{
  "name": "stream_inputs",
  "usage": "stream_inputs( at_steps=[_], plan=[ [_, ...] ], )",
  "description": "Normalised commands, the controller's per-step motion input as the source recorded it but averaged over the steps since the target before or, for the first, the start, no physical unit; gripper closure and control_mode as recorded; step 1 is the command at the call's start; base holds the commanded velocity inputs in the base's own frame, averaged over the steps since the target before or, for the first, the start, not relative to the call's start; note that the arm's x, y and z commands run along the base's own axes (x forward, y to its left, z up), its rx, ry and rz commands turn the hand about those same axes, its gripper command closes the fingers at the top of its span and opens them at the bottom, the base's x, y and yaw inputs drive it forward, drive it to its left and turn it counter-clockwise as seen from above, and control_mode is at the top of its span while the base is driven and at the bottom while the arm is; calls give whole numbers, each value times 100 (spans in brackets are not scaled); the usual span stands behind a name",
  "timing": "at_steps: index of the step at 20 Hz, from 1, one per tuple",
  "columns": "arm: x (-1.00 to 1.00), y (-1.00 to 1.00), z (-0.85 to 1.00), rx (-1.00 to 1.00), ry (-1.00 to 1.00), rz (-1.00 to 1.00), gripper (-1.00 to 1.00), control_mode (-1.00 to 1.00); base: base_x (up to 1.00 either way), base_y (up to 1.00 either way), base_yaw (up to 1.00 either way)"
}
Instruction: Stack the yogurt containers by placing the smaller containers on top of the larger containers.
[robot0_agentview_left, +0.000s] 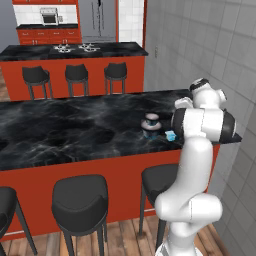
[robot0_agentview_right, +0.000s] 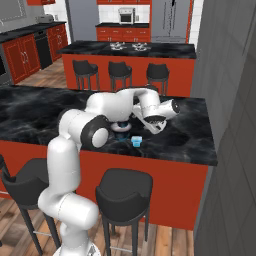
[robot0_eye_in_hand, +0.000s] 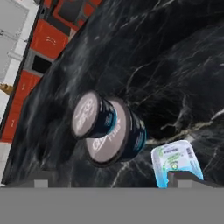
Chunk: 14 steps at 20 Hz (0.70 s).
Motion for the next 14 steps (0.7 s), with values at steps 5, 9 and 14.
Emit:
stream_inputs(
  at_steps=[5, 9, 14],
  plan=[
    [-38, 0, 14, -6, 0, 10, -100, -100, 0, 0, 0],
    [-45, 0, 14, -5, 0, 9, -100, -100, 0, 0, 0],
    [-33, 10, 17, -10, 0, 12, -100, -100, 0, 0, 0]
  ],
)
